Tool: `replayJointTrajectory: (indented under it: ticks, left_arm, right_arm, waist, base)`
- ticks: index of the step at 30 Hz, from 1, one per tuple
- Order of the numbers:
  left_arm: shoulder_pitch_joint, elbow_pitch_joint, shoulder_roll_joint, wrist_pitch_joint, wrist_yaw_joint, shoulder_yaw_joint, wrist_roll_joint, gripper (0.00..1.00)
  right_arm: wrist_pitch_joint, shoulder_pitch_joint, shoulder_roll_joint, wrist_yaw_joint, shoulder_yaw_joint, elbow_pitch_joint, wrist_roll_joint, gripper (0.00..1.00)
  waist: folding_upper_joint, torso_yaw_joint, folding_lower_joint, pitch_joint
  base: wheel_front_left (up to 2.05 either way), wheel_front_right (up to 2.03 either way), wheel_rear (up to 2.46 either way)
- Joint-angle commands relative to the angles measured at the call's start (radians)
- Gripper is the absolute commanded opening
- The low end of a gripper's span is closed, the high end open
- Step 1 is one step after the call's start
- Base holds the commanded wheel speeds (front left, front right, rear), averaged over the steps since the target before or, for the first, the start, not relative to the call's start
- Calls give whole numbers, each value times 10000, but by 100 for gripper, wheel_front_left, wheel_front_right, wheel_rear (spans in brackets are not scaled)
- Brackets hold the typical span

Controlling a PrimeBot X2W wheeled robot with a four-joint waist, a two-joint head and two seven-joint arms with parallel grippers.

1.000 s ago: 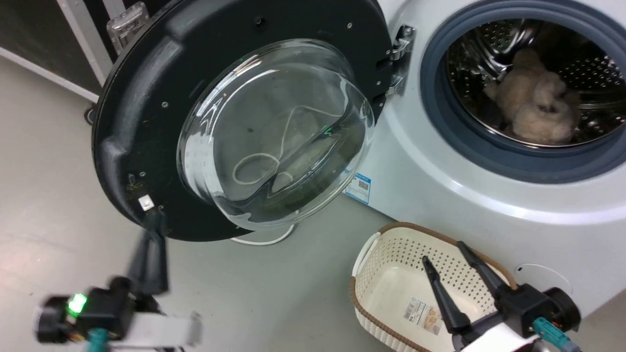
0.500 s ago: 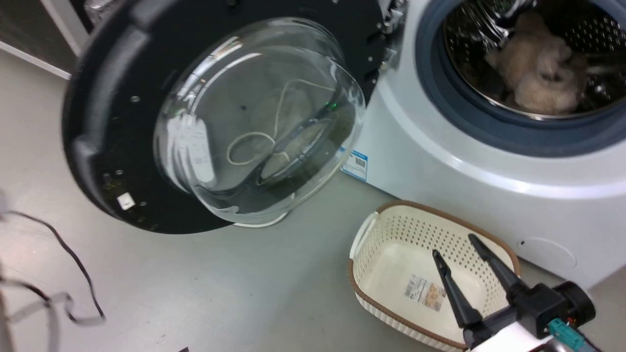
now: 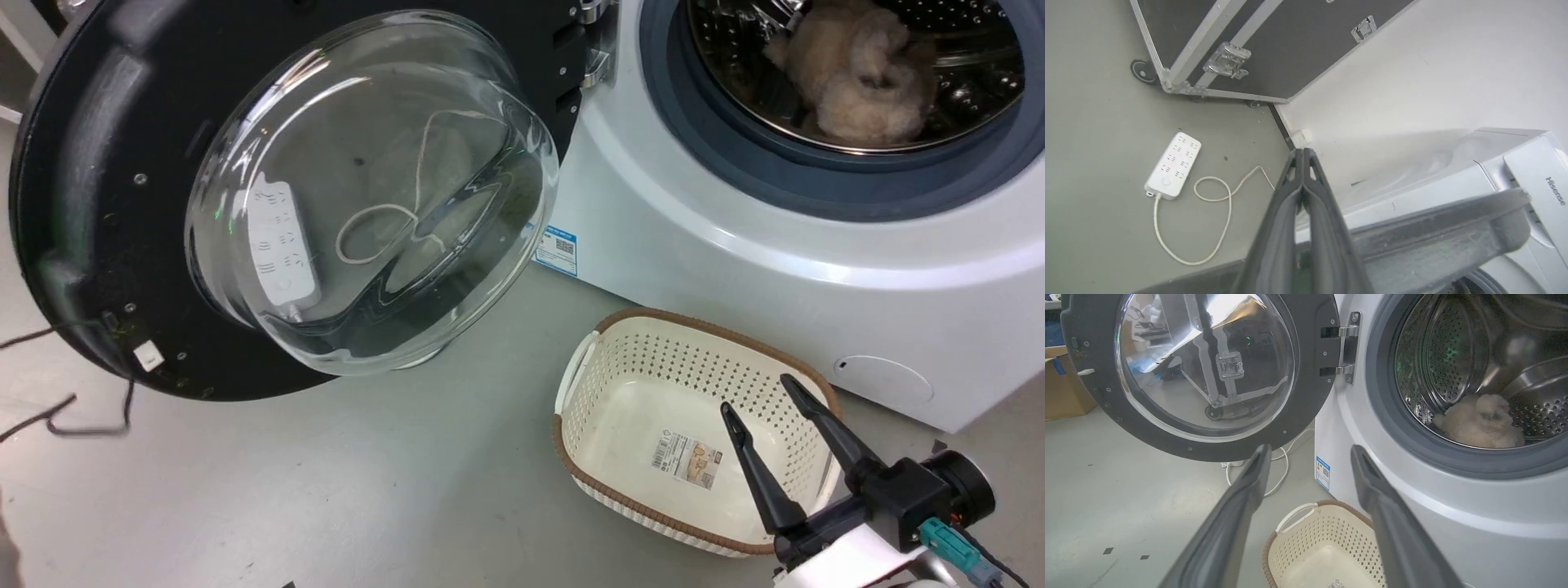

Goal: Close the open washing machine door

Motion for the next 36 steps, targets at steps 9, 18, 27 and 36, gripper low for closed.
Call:
replayJointTrajectory:
  ticks: [9,18,27,36]
  left_arm:
    - [249,-207,-364,2322,-383,99,-1574,0]
    - [2022,-2061,-1012,4792,-353,-6,-2998,0]
    - [4644,-4969,-2461,6401,173,-715,-3740,0]
    - [6700,-6699,-3439,6441,608,-2382,-4552,0]
  right_arm:
    - [-43,-40,-46,8,9,165,163,100]
    - [-46,-11,261,8,-149,176,146,100]
    - [-46,293,560,8,-804,273,-63,100]
    - [-47,243,560,8,-1334,251,-314,100]
  waist:
    - [0,-86,-1,-189]
    - [0,-305,-1,-768]
    - [0,-852,-1,-1381]
    - [0,-2064,-1,-1324]
  base:
    - [0,0,0]
    - [0,0,0]
    - [0,0,0]
    - [0,0,0]
